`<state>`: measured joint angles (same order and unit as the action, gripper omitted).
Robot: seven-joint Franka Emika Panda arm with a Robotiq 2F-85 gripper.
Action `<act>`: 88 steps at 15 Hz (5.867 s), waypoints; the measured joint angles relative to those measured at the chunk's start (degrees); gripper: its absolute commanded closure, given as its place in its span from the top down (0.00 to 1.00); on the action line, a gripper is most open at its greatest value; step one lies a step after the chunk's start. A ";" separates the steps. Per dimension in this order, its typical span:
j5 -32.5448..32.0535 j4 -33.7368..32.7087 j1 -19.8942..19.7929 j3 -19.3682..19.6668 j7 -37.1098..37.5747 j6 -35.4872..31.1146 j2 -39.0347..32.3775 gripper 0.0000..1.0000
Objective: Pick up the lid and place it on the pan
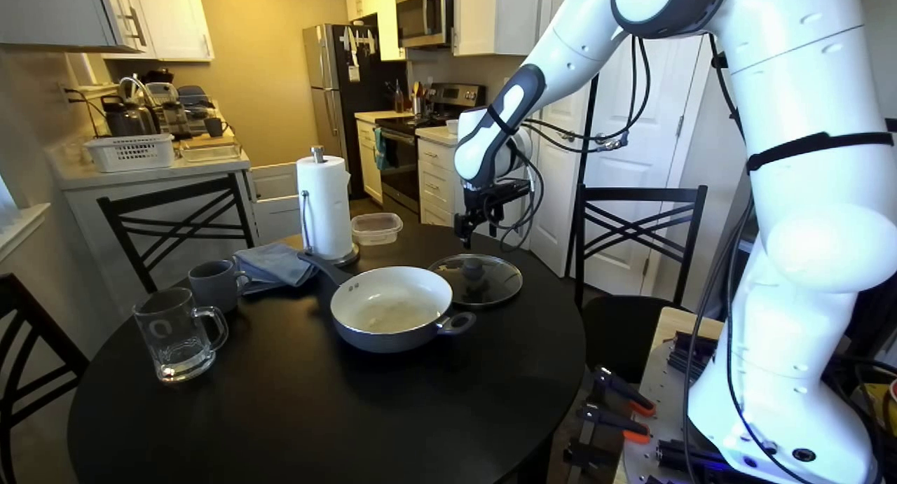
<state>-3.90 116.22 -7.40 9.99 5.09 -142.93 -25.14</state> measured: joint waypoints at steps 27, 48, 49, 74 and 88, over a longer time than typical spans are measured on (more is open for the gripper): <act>13.42 -4.53 -3.76 -3.00 1.13 1.05 -6.87 1.00; 13.43 -4.86 -3.80 -3.51 1.14 1.05 -8.41 0.39; 13.43 -4.87 -3.80 -3.51 1.14 1.05 -8.41 0.34; 2.12 -12.68 2.80 -1.19 4.32 15.77 4.19 0.33; 1.26 -20.38 7.72 -9.74 -1.55 17.73 -3.98 0.33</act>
<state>-2.64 95.84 0.32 0.25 3.53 -125.20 -29.12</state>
